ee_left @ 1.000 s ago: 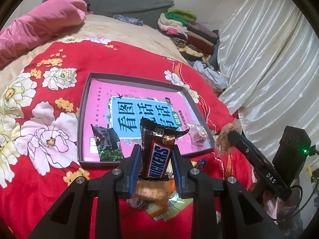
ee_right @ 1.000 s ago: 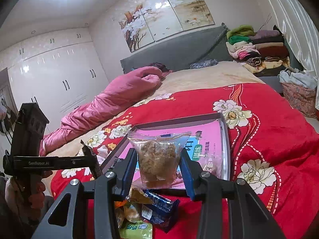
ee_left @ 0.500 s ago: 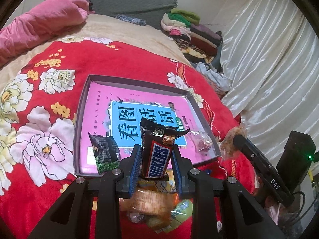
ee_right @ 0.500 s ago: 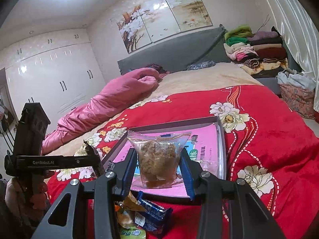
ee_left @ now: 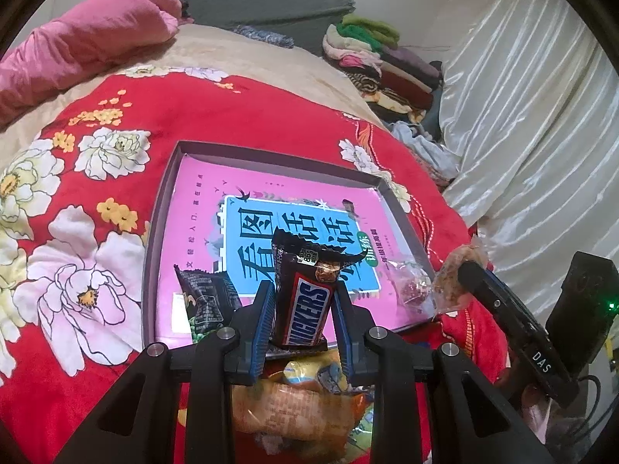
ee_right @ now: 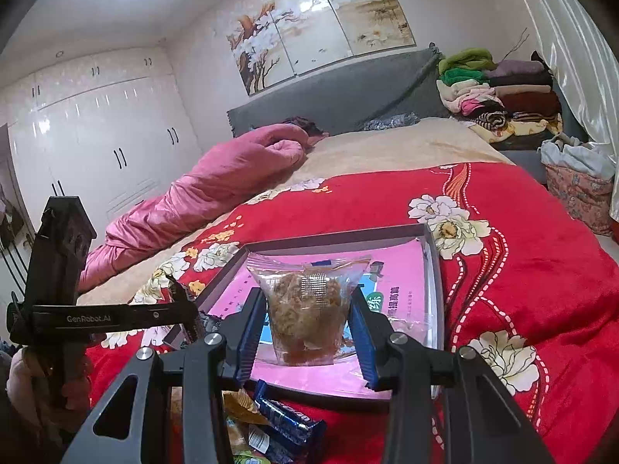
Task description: Organize snacks
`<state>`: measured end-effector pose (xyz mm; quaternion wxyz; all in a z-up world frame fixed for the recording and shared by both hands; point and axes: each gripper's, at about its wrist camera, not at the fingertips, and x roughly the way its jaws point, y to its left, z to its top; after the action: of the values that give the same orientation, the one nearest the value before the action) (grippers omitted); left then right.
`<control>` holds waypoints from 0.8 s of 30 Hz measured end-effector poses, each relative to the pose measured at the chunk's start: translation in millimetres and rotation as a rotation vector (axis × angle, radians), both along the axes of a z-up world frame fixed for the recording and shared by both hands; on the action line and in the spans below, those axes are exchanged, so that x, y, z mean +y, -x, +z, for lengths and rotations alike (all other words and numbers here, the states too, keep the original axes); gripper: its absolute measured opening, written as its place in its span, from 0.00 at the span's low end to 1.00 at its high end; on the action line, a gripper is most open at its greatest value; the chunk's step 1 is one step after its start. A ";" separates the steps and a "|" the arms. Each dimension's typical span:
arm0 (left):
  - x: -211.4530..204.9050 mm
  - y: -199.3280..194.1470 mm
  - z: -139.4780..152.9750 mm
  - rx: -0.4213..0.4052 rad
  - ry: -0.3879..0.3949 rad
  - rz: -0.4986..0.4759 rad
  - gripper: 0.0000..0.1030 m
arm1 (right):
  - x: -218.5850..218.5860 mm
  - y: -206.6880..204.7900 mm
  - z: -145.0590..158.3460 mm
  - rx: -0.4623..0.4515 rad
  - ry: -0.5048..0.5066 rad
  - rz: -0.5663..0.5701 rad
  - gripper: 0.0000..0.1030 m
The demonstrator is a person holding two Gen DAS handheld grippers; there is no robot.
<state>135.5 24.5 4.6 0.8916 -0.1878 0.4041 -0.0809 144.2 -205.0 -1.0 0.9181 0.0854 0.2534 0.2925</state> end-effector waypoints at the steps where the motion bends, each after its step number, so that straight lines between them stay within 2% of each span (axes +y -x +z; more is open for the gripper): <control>1: -0.5 -1.3 -0.8 0.001 -0.003 0.001 0.29 | 0.2 -0.4 -1.1 0.000 0.001 0.001 0.42; 24: -12.0 -20.7 -16.8 0.031 -0.060 0.005 0.30 | 3.2 -17.5 -14.4 0.069 0.012 -0.007 0.42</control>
<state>156.2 12.4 -12.2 0.8907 -0.1631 0.4196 -0.0633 161.7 -201.8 -15.4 0.9103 0.0909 0.2862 0.2848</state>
